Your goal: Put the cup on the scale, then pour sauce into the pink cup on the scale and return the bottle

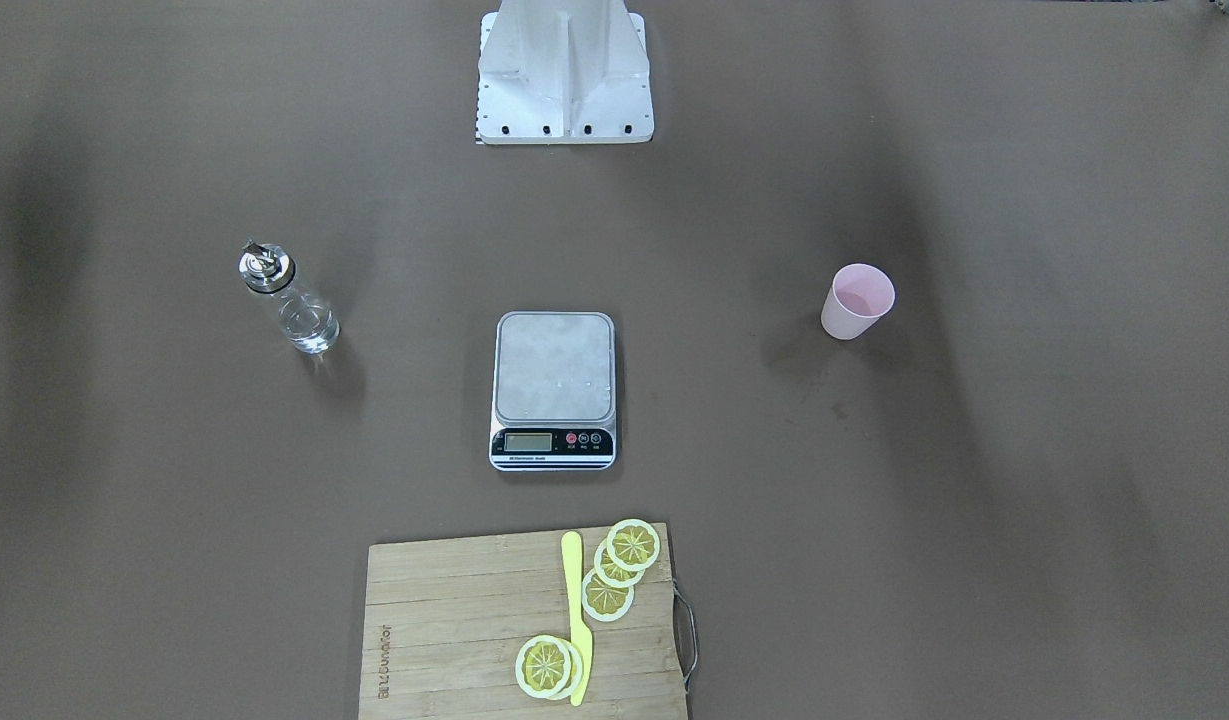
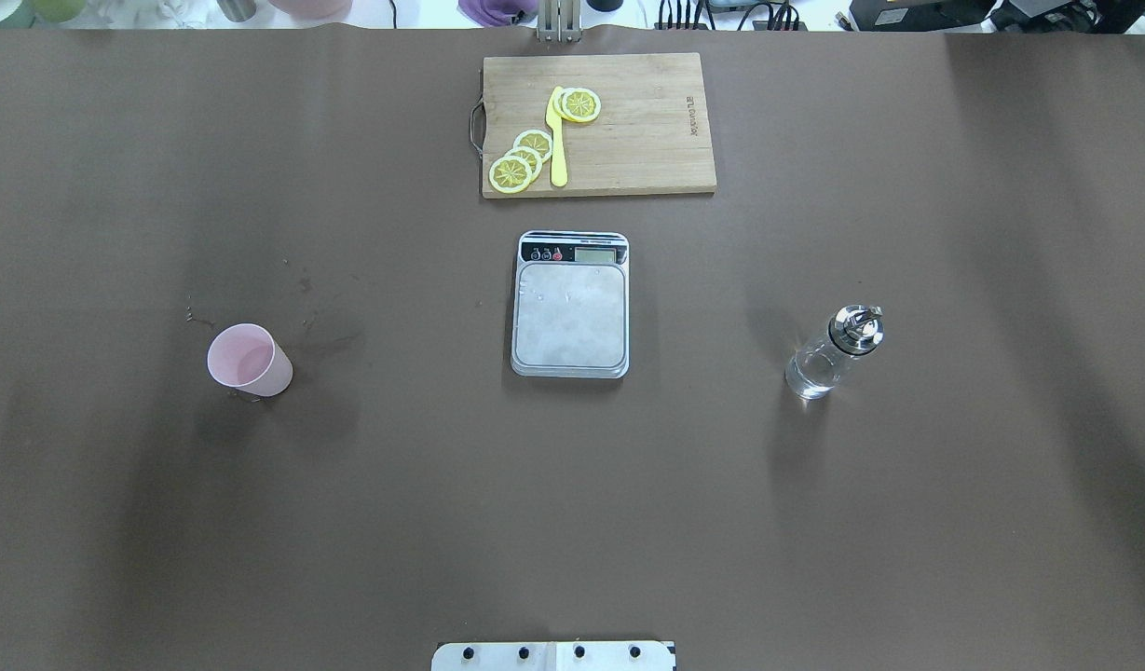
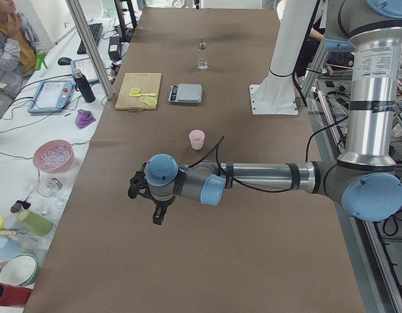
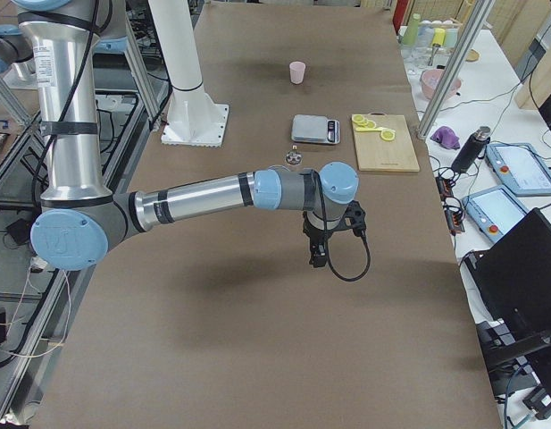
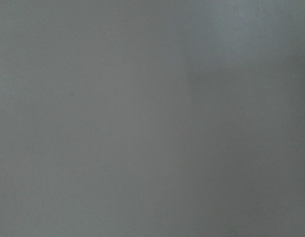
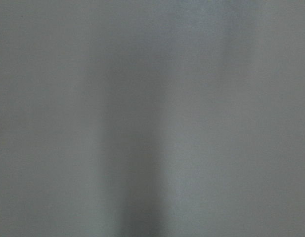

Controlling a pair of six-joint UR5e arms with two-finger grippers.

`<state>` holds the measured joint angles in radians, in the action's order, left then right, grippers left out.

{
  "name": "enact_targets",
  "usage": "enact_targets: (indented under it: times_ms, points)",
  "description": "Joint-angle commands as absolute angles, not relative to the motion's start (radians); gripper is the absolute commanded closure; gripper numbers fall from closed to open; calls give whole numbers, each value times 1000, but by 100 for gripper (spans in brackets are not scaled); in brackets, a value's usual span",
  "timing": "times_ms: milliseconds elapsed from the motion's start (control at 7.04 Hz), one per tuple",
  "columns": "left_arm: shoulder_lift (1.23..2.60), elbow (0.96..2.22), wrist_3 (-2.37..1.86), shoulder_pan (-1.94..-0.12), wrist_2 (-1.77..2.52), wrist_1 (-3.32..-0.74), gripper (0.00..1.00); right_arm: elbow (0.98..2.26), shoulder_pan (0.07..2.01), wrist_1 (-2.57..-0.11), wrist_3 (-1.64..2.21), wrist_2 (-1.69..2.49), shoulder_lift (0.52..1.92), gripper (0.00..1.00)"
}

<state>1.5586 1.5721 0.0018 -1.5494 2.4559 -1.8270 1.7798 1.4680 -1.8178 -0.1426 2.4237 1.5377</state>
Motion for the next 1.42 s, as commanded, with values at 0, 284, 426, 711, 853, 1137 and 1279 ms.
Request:
enact_targets:
  times_ms: [0, 284, 426, 711, 853, 1137, 1279]
  points:
    - [1554, 1583, 3, -1548, 2445, -1827, 2, 1773, 1468, -1818, -143, 2418, 1533, 0]
    - [1552, 1571, 11, -1548, 2456, -1832, 2, 1781, 1468, -1818, -143, 2410, 1536, 0]
    - [1552, 1578, 6, -1546, 2470, -1830, 2, 1779, 1468, -1818, -143, 2404, 1537, 0]
    - [1554, 1598, 5, -1528, 2493, -1833, 2, 1782, 1468, -1818, -144, 2347, 1532, 0]
    - [1554, 1603, 2, -1528, 2493, -1833, 2, 1782, 1468, -1818, -144, 2349, 1534, 0]
    - [1584, 1737, -283, -1377, 2456, -1821, 3, 1784, 1468, -1818, -143, 2358, 1535, 0]
    - [1615, 1794, -434, -1253, 2359, -1819, 3, 1784, 1468, -1818, -143, 2361, 1537, 0]
